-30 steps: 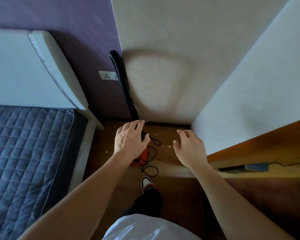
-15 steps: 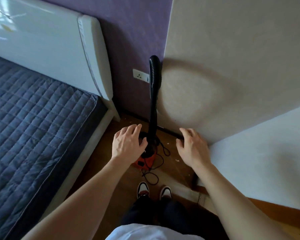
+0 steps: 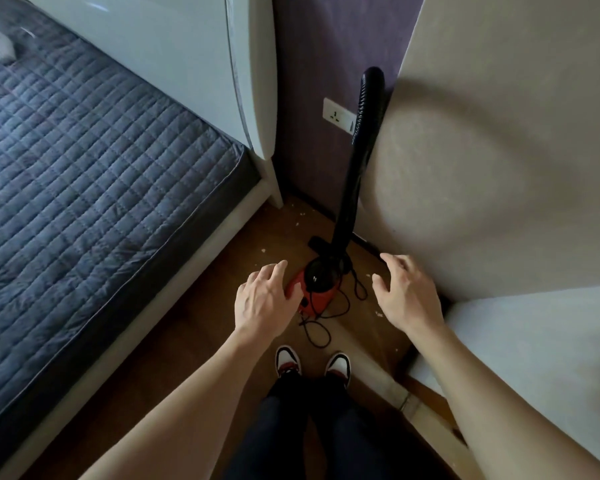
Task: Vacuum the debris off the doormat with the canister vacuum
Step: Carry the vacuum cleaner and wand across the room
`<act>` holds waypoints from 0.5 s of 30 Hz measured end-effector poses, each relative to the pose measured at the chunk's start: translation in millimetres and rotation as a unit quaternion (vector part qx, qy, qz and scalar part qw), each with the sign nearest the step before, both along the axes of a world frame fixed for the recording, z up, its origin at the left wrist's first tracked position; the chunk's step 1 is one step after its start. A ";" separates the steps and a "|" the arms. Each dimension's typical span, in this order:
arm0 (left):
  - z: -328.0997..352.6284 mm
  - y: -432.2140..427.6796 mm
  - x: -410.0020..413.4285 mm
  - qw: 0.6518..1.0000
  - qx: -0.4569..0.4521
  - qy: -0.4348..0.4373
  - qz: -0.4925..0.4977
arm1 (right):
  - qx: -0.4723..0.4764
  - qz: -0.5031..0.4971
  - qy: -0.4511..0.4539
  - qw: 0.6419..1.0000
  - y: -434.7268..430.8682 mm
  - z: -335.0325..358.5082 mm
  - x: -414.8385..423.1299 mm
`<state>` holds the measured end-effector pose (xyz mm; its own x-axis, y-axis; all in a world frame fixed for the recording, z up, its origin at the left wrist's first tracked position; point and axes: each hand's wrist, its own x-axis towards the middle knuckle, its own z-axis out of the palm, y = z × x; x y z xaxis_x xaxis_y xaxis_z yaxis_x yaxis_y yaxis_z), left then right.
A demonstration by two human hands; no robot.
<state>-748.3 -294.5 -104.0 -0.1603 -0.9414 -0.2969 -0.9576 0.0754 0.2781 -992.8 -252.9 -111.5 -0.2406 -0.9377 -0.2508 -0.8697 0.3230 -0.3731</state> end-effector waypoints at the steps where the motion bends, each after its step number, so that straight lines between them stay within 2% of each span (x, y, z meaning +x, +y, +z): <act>1: -5.2 1.9 -1.7 1.000 0.006 0.004 0.003 | 0.005 0.001 -0.001 1.000 -0.2 -5.9 -2.4; 7: -57.2 1.1 -5.4 0.999 0.045 0.017 0.013 | 0.014 0.002 -0.012 1.000 -8.0 -49.5 -0.3; 15: -192.7 -27.3 -16.2 0.998 0.037 0.051 0.004 | -0.013 -0.004 -0.046 0.999 -46.9 -165.0 4.6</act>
<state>-764.5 -321.8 -296.7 -0.1848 -0.9193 -0.3476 -0.9248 0.0430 0.3781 -988.2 -299.8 -276.5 -0.2252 -0.9421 -0.2484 -0.8293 0.3192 -0.4587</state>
